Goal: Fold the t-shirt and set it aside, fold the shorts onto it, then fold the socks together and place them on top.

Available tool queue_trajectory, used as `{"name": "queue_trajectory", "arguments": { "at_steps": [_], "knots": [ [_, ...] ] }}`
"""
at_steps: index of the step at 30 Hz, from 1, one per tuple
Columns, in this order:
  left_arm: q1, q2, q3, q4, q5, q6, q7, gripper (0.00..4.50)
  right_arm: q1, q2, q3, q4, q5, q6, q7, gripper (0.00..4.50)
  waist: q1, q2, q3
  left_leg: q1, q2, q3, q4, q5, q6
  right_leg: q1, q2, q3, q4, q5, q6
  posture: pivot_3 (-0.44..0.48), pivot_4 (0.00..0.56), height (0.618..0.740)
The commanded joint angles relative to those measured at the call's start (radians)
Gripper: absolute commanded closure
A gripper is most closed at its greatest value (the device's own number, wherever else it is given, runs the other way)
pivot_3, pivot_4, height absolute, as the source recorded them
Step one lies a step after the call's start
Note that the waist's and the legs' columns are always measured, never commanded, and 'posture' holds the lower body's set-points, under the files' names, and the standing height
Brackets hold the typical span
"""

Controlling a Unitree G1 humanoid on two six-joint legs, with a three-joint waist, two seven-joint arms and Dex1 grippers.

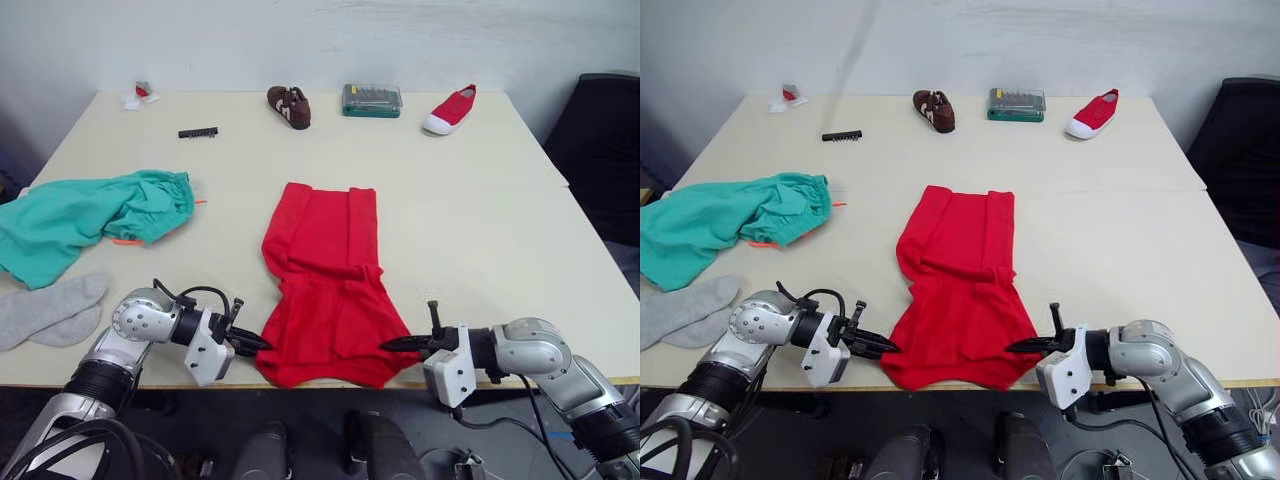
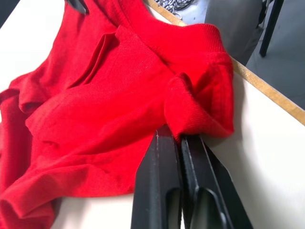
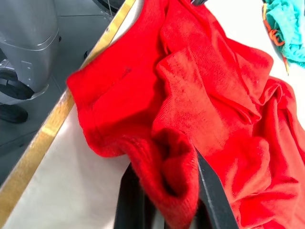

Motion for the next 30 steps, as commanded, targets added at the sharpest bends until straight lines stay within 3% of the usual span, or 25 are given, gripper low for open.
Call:
{"name": "queue_trajectory", "arguments": {
  "at_steps": [1, 6, 12, 20, 26, 30],
  "knots": [
    [0.056, 0.039, 0.002, -0.135, -0.069, 0.134, -0.001, 4.50, 0.033, -0.031, -0.022, -0.127, 0.114, 0.139, 0.022, 4.47, -0.003, 0.000, 0.000, 0.000, 0.000, 0.000, 0.000, 0.000, 0.000, 0.000, 0.000, 0.000, 0.000, 0.000, 0.000, 0.000, 0.150, 0.740],
    [0.200, 0.179, 0.044, -0.450, -0.239, 0.529, -0.010, 4.50, 0.131, -0.112, -0.053, -0.347, 0.297, 0.402, 0.076, 4.47, -0.005, 0.000, 0.001, -0.002, 0.003, -0.002, -0.001, -0.002, -0.001, -0.002, 0.001, -0.001, -0.001, -0.002, -0.001, 0.000, 0.150, 0.740],
    [0.333, 0.331, 0.140, -0.692, -0.413, 0.876, -0.033, 4.50, 0.230, -0.186, -0.125, -0.519, 0.495, 0.661, 0.098, 4.47, -0.001, 0.000, 0.001, -0.002, 0.003, -0.003, -0.001, -0.003, -0.002, -0.001, 0.002, -0.002, -0.003, -0.004, -0.002, 0.000, 0.150, 0.740],
    [0.426, 0.400, 0.281, -0.881, -0.633, 1.223, -0.026, 4.50, 0.326, -0.244, -0.253, -0.685, 0.739, 0.925, 0.116, 4.47, 0.001, 0.001, 0.002, -0.004, 0.004, -0.004, -0.001, -0.004, -0.003, -0.001, 0.003, -0.002, -0.005, -0.008, -0.002, 0.000, 0.150, 0.740],
    [0.426, 0.348, 0.346, -0.930, -0.695, 1.349, 0.044, 4.50, 0.370, -0.290, -0.363, -0.718, 0.899, 1.068, 0.152, 4.47, 0.002, 0.001, 0.003, -0.004, 0.004, -0.004, -0.001, -0.008, -0.003, -0.001, 0.003, -0.003, -0.006, -0.010, -0.001, 0.000, 0.150, 0.740],
    [0.249, 0.224, 0.340, -0.789, -0.664, 1.423, 0.183, 4.50, 0.141, -0.238, -0.346, -0.579, 0.909, 1.134, 0.104, 4.47, 0.002, 0.000, 0.003, -0.004, 0.004, -0.004, 0.001, -0.007, -0.002, 0.000, 0.004, -0.002, -0.007, -0.009, -0.001, 0.000, 0.150, 0.740]
  ]
}}
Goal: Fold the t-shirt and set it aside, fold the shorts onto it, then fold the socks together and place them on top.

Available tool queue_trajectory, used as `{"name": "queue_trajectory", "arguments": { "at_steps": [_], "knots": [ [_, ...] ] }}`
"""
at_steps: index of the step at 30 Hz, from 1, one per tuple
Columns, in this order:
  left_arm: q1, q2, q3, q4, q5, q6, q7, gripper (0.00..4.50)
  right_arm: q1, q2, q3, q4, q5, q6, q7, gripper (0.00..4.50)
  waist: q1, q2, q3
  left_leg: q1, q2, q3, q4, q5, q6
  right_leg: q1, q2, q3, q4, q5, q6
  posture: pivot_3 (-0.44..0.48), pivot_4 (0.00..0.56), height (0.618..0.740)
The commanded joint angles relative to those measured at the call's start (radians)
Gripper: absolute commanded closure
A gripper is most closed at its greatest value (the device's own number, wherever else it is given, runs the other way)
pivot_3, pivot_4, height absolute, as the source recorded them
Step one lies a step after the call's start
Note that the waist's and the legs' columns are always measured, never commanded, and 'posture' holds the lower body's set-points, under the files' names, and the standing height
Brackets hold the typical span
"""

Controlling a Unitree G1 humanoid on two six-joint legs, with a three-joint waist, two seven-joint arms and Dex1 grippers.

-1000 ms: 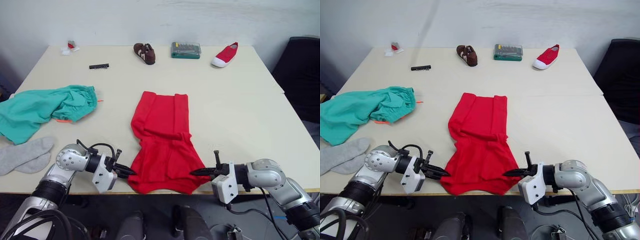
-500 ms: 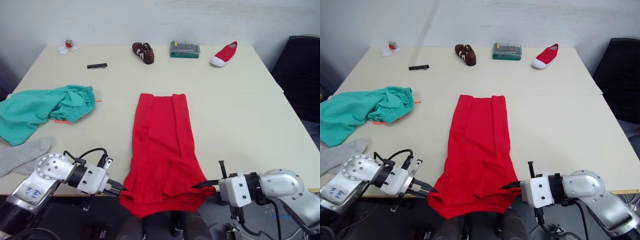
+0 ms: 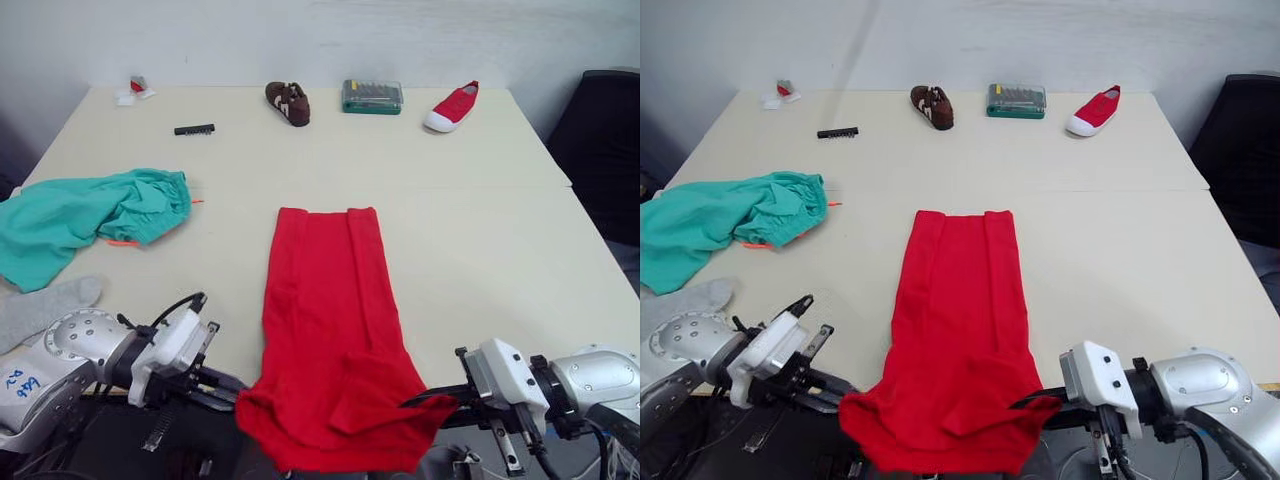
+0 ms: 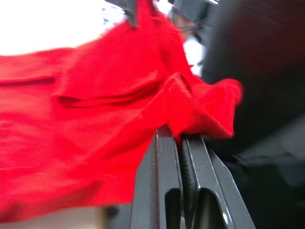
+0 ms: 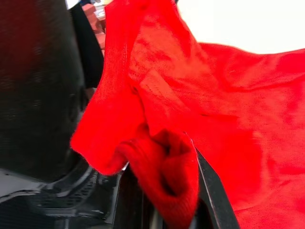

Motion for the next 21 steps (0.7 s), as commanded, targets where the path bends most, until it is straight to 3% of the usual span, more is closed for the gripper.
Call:
{"name": "queue_trajectory", "arguments": {
  "at_steps": [1, 8, 15, 21],
  "knots": [
    [-0.125, -0.078, 0.015, 0.115, 0.022, 0.054, 0.114, 4.50, -0.195, 0.056, 0.009, 0.118, 0.024, 0.062, -0.050, 4.47, -0.003, 0.000, 0.000, 0.000, 0.000, 0.000, 0.000, 0.001, 0.000, 0.000, 0.000, 0.001, 0.000, 0.000, -0.001, 0.000, 0.150, 0.740],
    [-0.396, -0.271, 0.009, 0.439, 0.152, 0.096, 0.303, 4.50, -0.652, 0.285, 0.188, 0.544, -0.203, 0.071, -0.100, 4.47, -0.005, -0.002, 0.001, -0.002, 0.000, 0.001, -0.001, 0.006, -0.001, -0.002, 0.002, 0.001, -0.001, 0.008, 0.000, 0.000, 0.150, 0.740],
    [-0.554, -0.418, -0.013, 0.754, 0.319, 0.043, 0.391, 4.50, -0.883, 0.480, 0.299, 0.978, -0.411, -0.038, -0.036, 4.47, -0.009, -0.002, 0.000, -0.016, 0.000, 0.004, 0.002, 0.012, -0.007, -0.018, 0.002, -0.001, 0.010, 0.010, -0.001, 0.000, 0.150, 0.740],
    [-0.628, -0.488, -0.033, 0.922, 0.437, -0.017, 0.403, 4.50, -1.055, 0.602, 0.253, 1.316, -0.463, -0.031, -0.053, 4.47, -0.029, -0.002, 0.000, -0.018, -0.001, 0.006, 0.004, 0.011, -0.005, -0.018, -0.001, -0.006, 0.009, 0.011, 0.002, 0.000, 0.150, 0.740]
  ]
}}
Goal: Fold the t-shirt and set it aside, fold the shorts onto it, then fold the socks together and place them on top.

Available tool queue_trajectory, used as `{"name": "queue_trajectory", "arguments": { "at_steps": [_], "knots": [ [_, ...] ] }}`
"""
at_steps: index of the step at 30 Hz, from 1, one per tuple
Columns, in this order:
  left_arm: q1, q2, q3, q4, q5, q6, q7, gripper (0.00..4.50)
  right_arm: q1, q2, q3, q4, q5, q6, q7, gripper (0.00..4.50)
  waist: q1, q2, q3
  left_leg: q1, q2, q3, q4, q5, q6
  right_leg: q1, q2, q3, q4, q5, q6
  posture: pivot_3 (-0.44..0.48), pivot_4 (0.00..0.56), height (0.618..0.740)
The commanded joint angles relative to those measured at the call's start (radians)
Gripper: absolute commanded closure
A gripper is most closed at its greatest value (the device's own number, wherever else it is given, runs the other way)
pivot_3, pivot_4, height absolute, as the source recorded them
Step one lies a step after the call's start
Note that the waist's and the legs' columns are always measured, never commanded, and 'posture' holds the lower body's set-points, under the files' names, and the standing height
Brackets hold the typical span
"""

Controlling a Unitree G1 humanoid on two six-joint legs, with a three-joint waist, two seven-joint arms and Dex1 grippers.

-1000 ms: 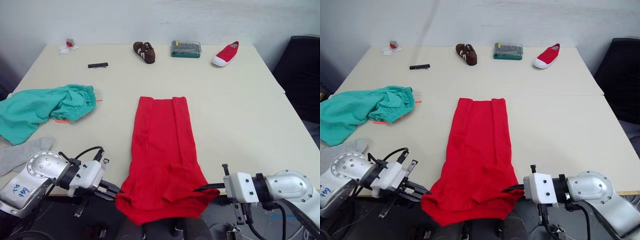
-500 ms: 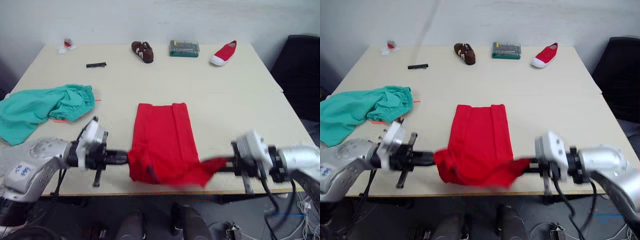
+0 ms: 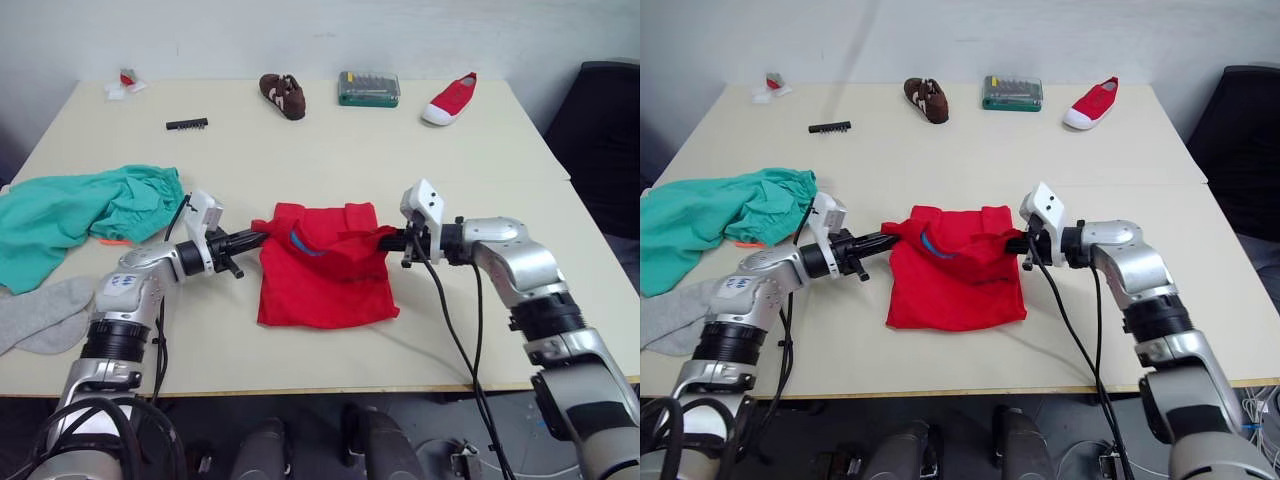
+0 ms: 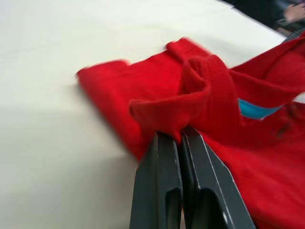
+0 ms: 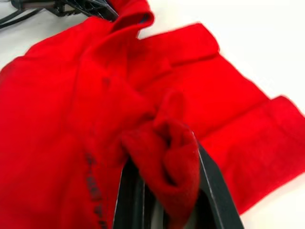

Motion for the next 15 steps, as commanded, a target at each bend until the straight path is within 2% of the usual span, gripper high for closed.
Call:
{"name": "queue_trajectory", "arguments": {
  "at_steps": [1, 8, 10, 13, 15],
  "knots": [
    [-0.032, -0.018, 0.003, 0.040, 0.047, -0.032, -0.003, 4.50, -0.087, 0.031, -0.064, 0.125, -0.012, 0.016, -0.009, 4.47, -0.004, 0.000, 0.000, 0.000, 0.000, 0.000, 0.000, 0.000, 0.000, 0.000, -0.001, 0.000, 0.001, 0.000, 0.000, 0.000, 0.150, 0.740],
    [-0.115, -0.070, 0.053, 0.177, 0.055, 0.051, 0.043, 4.50, -0.224, 0.097, -0.082, 0.410, -0.088, 0.113, -0.055, 4.47, -0.015, 0.000, 0.000, 0.001, 0.000, -0.001, 0.002, 0.001, -0.002, 0.000, -0.002, 0.003, 0.006, 0.000, 0.000, 0.000, 0.150, 0.740],
    [-0.149, -0.083, 0.081, 0.235, 0.057, 0.047, 0.071, 4.05, -0.264, 0.113, -0.117, 0.492, -0.089, 0.152, -0.089, 4.50, -0.021, 0.000, 0.000, 0.002, -0.001, -0.002, 0.002, 0.002, -0.002, 0.000, -0.003, 0.003, 0.006, 0.000, -0.001, 0.000, 0.150, 0.740],
    [-0.206, -0.092, 0.129, 0.319, 0.046, 0.053, 0.102, 3.27, -0.318, 0.130, -0.200, 0.591, -0.068, 0.199, -0.169, 3.77, -0.027, 0.000, 0.000, 0.002, -0.001, -0.002, 0.001, 0.002, -0.002, 0.000, -0.004, 0.003, 0.008, 0.000, -0.001, 0.000, 0.150, 0.740],
    [-0.239, -0.095, 0.164, 0.356, 0.034, 0.061, 0.118, 2.59, -0.333, 0.133, -0.240, 0.617, -0.062, 0.205, -0.186, 3.03, -0.028, 0.000, 0.000, 0.002, -0.001, -0.002, 0.001, 0.003, -0.003, 0.000, -0.004, 0.003, 0.008, 0.000, -0.001, 0.000, 0.150, 0.740]
  ]
}}
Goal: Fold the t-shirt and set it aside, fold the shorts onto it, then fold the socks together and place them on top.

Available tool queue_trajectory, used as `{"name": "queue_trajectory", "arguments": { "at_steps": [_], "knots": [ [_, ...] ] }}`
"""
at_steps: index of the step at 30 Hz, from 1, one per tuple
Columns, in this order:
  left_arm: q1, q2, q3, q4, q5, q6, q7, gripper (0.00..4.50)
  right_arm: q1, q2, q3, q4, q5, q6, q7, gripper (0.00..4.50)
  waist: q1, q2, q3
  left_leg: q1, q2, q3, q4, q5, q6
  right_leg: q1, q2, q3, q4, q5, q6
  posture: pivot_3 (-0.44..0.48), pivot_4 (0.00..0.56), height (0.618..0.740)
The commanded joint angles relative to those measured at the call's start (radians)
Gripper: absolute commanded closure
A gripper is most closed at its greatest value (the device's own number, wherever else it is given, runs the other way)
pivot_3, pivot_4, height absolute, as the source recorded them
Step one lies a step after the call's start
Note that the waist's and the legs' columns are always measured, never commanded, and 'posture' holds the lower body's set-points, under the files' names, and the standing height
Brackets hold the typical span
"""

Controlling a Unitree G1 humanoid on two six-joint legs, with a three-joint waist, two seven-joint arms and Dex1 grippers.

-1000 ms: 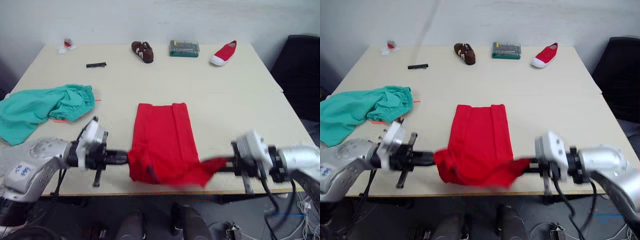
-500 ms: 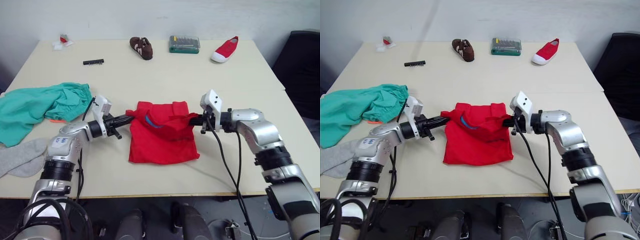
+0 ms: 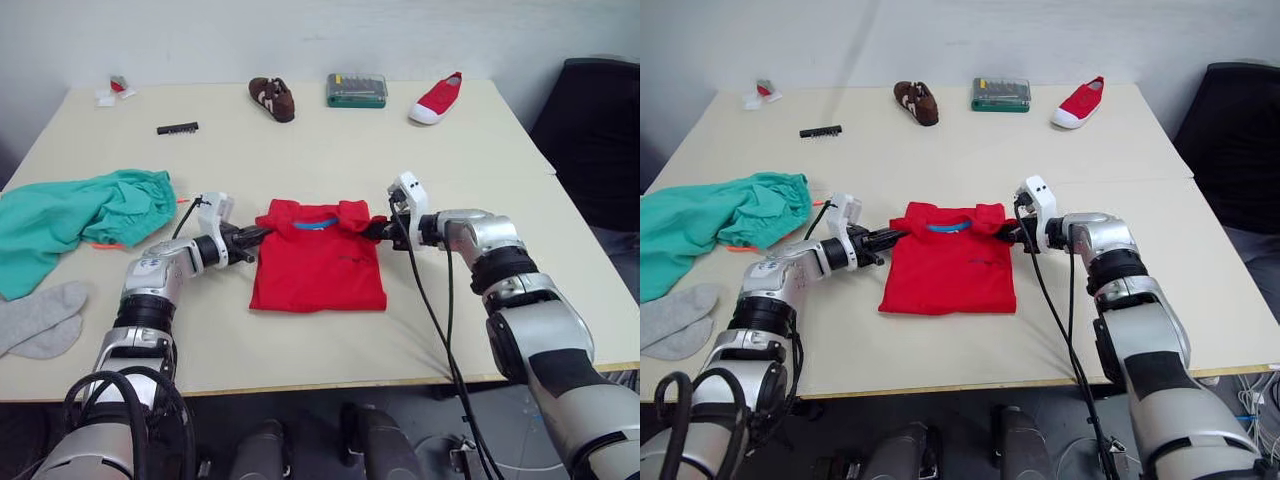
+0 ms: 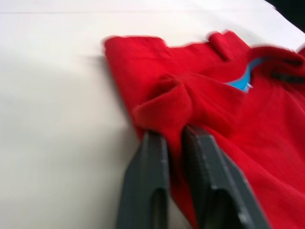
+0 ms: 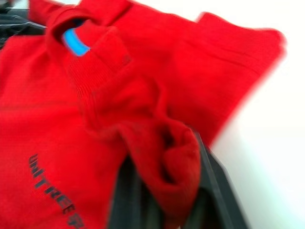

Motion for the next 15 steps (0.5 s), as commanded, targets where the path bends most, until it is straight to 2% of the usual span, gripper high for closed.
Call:
{"name": "queue_trajectory", "arguments": {
  "at_steps": [1, 5, 8, 9, 10, 13, 15],
  "knots": [
    [-0.061, 0.003, 0.066, 0.045, -0.020, 0.007, 0.022, 2.32, -0.047, 0.000, -0.082, 0.025, 0.024, 0.014, -0.030, 2.77, -0.004, 0.000, 0.000, 0.000, 0.000, 0.000, 0.000, 0.000, 0.000, 0.000, 0.000, 0.000, 0.000, 0.000, 0.000, 0.000, 0.150, 0.740],
    [-0.079, 0.013, 0.079, 0.047, -0.006, -0.003, -0.008, 1.11, -0.051, -0.009, -0.129, 0.003, 0.028, 0.050, -0.019, 1.45, -0.007, 0.000, 0.000, 0.001, 0.000, 0.001, -0.004, 0.000, -0.001, -0.001, 0.000, 0.000, -0.001, 0.000, 0.000, 0.000, 0.150, 0.740],
    [-0.077, 0.022, 0.095, -0.020, -0.024, 0.018, -0.029, 0.13, -0.026, -0.034, -0.135, -0.096, 0.019, 0.040, -0.013, 0.28, -0.006, 0.000, 0.000, 0.000, 0.000, 0.001, -0.004, 0.000, -0.001, -0.002, 0.000, 0.000, -0.001, 0.000, 0.000, 0.000, 0.150, 0.740],
    [-0.070, 0.029, 0.097, -0.055, -0.031, 0.024, -0.047, 0.00, 0.010, -0.049, -0.114, -0.178, 0.002, 0.014, -0.002, 0.04, -0.005, 0.000, 0.000, 0.000, 0.000, 0.002, -0.004, 0.000, -0.001, -0.002, 0.000, 0.001, -0.001, 0.000, 0.000, 0.000, 0.150, 0.740],
    [-0.055, 0.041, 0.092, -0.106, -0.036, 0.030, -0.076, 0.00, 0.065, -0.068, -0.085, -0.293, -0.018, -0.023, 0.015, 0.04, -0.003, 0.000, 0.000, 0.000, 0.000, 0.001, -0.004, 0.000, -0.001, -0.002, 0.000, 0.001, -0.001, 0.000, 0.000, 0.000, 0.150, 0.740],
    [0.050, 0.123, 0.041, -0.402, -0.051, 0.030, -0.219, 0.00, 0.363, -0.192, 0.000, -0.860, -0.039, -0.119, 0.122, 0.04, 0.002, 0.000, 0.000, -0.001, 0.000, 0.000, -0.006, -0.001, -0.003, -0.002, 0.001, -0.001, -0.004, 0.000, 0.000, 0.000, 0.150, 0.740],
    [0.144, 0.187, -0.012, -0.569, -0.035, -0.020, -0.316, 0.00, 0.511, -0.262, 0.024, -1.093, -0.024, -0.147, 0.179, 0.04, 0.003, 0.000, 0.000, -0.001, 0.000, -0.001, -0.008, -0.003, -0.004, -0.003, 0.001, -0.001, -0.004, -0.002, 0.000, 0.000, 0.150, 0.740]
  ]
}}
